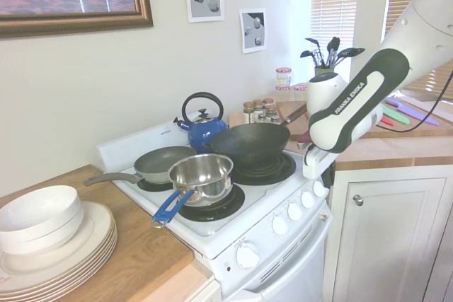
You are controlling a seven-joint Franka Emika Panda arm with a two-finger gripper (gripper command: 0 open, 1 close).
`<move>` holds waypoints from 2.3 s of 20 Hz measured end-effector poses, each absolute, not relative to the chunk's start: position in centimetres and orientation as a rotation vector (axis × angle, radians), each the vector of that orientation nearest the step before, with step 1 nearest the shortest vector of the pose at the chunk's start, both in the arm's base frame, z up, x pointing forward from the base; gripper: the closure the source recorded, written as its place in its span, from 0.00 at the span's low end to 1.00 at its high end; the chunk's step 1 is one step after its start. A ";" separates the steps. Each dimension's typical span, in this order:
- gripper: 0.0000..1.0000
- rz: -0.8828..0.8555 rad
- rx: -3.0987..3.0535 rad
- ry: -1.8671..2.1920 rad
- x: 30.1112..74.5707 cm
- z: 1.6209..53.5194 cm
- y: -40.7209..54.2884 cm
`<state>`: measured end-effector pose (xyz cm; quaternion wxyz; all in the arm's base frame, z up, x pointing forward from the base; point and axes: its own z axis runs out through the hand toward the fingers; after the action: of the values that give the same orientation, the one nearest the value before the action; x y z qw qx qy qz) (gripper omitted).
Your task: Turn on the stove on the bottom right
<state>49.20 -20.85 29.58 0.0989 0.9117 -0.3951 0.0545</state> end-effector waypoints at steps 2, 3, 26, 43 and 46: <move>1.00 0.162 2.699 -1.167 49.3 29.6 -20.6; 1.00 0.163 2.700 -1.167 49.4 29.6 -20.4; 1.00 0.210 2.671 -1.202 51.0 28.7 -22.0; 1.00 0.218 2.681 -1.203 51.3 29.2 -19.6; 1.00 0.204 2.696 -1.197 51.4 28.5 -17.7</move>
<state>51.41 -17.69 28.45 0.0922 0.9079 -0.4031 0.0688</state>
